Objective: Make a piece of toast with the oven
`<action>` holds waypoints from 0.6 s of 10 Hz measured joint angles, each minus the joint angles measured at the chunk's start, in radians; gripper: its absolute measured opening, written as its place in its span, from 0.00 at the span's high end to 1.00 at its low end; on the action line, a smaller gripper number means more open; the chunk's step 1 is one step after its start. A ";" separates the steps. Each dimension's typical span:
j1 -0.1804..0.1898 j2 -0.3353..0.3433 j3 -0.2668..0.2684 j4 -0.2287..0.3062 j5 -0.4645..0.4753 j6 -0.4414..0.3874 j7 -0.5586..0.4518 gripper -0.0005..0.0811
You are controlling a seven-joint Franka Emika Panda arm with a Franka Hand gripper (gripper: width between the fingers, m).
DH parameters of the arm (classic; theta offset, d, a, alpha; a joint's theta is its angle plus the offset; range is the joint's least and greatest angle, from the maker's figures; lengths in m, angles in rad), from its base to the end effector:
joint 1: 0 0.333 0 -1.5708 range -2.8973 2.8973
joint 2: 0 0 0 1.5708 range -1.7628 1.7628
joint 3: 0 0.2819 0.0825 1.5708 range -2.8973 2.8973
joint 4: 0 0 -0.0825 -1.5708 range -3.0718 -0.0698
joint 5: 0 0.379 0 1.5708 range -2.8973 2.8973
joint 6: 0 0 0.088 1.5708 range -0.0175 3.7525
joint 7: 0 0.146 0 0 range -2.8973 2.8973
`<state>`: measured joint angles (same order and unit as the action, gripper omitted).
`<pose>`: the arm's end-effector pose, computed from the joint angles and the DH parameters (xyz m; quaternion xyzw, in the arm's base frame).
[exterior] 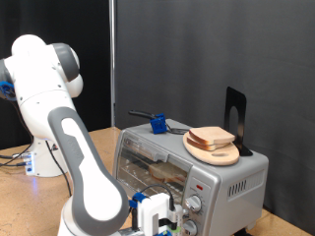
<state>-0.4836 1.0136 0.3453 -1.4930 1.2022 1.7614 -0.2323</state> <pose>0.6427 0.0064 0.0995 -0.6857 0.2720 0.1642 0.6549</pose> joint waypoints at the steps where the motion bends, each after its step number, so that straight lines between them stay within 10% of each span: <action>1: 0.007 0.000 0.001 0.001 -0.002 0.006 0.016 0.16; 6: 0.014 0.000 0.001 0.005 -0.007 0.014 0.015 0.16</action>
<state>-0.4694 1.0138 0.3460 -1.4880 1.1950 1.7754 -0.2176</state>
